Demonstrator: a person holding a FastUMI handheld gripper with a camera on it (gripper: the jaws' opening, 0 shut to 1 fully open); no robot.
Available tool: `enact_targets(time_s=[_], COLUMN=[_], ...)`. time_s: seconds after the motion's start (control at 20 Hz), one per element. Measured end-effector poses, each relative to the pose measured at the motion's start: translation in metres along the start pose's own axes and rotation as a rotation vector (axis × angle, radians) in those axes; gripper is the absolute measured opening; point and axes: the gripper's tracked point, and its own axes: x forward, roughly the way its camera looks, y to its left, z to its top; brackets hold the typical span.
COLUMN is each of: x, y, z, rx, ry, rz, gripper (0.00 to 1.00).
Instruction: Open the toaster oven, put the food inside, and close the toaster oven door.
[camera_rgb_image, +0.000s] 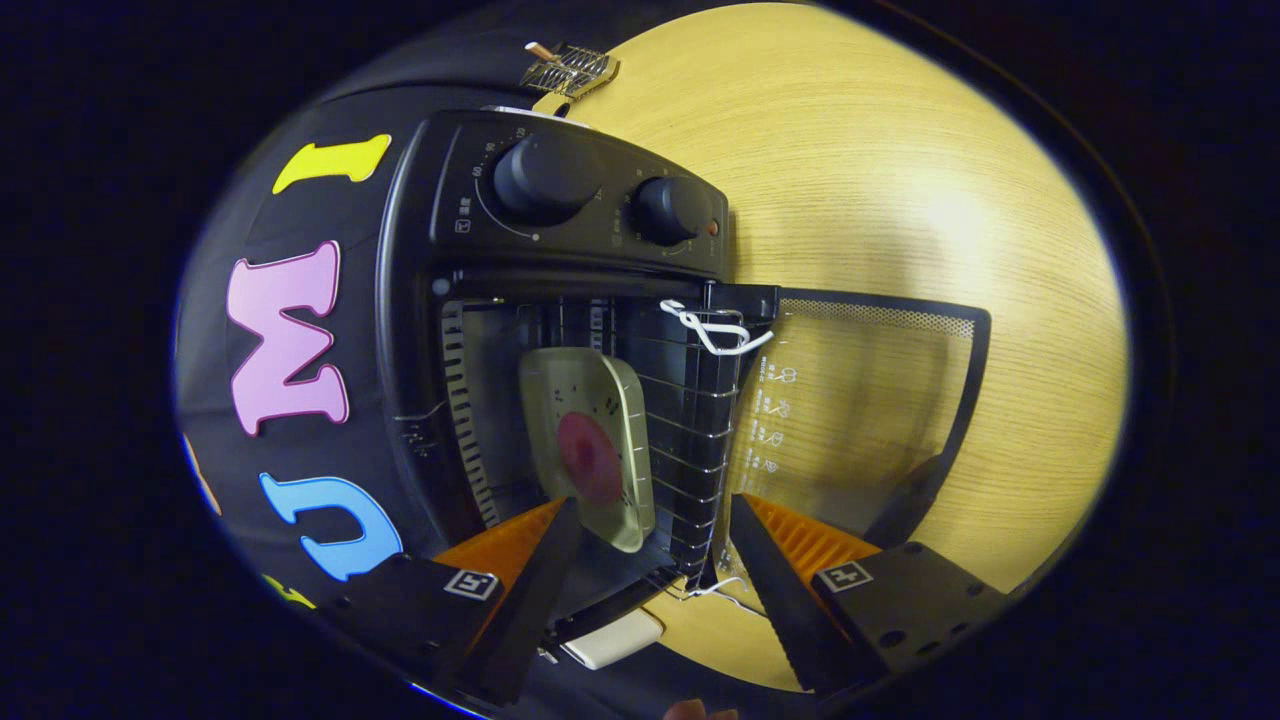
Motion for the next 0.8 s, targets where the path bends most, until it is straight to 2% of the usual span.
enact_targets(time_s=[0.05,0.1,0.3,0.5,0.6,0.7,0.8], x=[-0.007,-0.014,-0.055,-0.075,-0.081,-0.083,-0.080], y=[0.002,0.011,-0.003,-0.052,-0.075,-0.098,-0.111], z=[-0.003,-0.007,-0.013,-0.012,-0.013,-0.008,-0.011], rx=[-0.015,-0.046,-0.402,-0.662,-0.832,-1.030,-1.144], ry=[0.016,0.039,0.055,0.073,0.085,0.061,0.066], rz=[0.016,0.065,0.120,0.047,0.023,-0.038,-0.081], gripper=[0.99,0.98,0.99,0.99,0.99,0.99,0.99])
